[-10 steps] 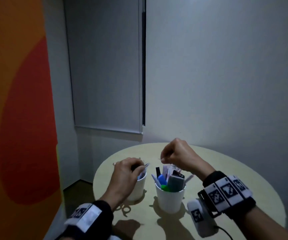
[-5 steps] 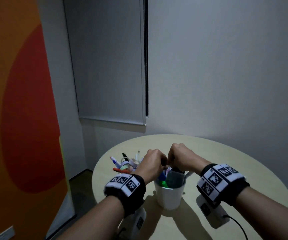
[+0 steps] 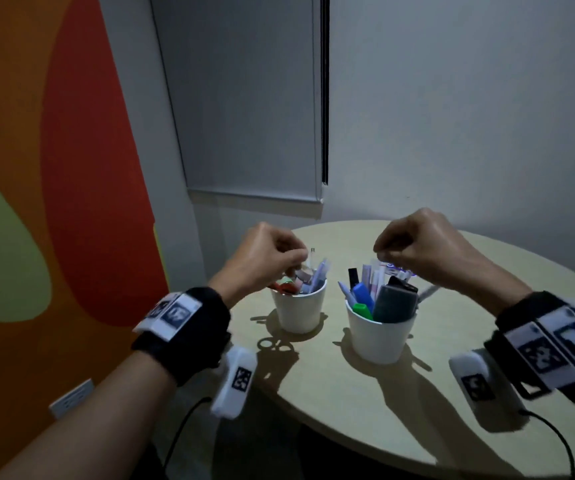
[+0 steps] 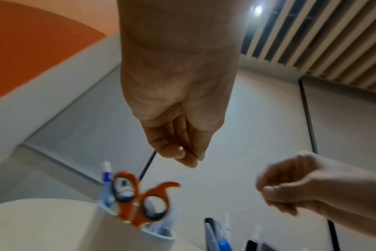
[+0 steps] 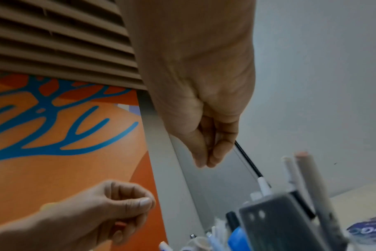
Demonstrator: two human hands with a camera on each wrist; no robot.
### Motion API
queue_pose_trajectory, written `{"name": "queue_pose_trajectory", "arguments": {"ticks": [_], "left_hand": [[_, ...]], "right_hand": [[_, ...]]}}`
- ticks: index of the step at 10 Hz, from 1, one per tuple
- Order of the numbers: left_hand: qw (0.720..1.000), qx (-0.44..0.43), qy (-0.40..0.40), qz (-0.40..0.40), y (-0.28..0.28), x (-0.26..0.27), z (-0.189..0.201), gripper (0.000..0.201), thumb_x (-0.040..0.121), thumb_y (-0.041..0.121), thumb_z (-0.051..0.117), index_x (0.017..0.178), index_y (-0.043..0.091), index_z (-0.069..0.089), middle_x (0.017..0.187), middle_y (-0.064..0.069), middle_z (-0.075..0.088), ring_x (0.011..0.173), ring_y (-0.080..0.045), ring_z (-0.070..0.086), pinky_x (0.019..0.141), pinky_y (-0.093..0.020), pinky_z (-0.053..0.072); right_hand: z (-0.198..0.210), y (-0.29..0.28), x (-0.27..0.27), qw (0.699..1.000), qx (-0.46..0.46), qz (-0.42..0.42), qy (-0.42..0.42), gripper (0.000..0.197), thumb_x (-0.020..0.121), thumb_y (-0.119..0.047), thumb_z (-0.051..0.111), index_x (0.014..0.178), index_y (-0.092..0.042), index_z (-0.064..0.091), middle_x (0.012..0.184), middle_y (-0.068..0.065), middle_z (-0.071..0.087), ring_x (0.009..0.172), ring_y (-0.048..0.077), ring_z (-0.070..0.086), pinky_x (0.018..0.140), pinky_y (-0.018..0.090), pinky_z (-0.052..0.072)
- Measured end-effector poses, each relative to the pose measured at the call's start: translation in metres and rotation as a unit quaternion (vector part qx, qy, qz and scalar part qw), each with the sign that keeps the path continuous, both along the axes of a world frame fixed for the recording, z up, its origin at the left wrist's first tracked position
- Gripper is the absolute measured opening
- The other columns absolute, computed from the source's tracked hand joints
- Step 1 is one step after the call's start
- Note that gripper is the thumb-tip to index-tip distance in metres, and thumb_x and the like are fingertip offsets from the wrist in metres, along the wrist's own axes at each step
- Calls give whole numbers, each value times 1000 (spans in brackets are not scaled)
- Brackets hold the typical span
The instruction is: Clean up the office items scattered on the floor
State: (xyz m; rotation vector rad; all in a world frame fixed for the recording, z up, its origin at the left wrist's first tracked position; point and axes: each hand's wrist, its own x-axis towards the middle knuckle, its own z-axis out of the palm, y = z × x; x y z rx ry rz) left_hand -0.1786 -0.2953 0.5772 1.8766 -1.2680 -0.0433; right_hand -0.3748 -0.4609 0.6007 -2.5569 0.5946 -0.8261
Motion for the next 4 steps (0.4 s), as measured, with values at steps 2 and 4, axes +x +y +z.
{"name": "queue_pose_trajectory", "arguments": {"ticks": [2, 4], "left_hand": [[989, 89, 117, -16, 75, 24, -45, 14, 94, 24, 63, 95, 14, 73, 80, -6, 75, 68, -14, 70, 58, -21, 52], [980, 131, 144, -39, 71, 33, -106, 13, 93, 27, 65, 98, 21, 75, 88, 5, 76, 82, -6, 72, 66, -19, 53]], "right_hand": [[-46, 55, -3, 995, 48, 72, 49, 10, 85, -22, 71, 76, -20, 75, 59, -5, 70, 51, 3, 62, 53, 19, 49], [-109, 76, 11, 975, 62, 89, 192, 28, 90, -17, 64, 67, -32, 61, 59, -10, 62, 56, -5, 59, 53, 9, 42]]}}
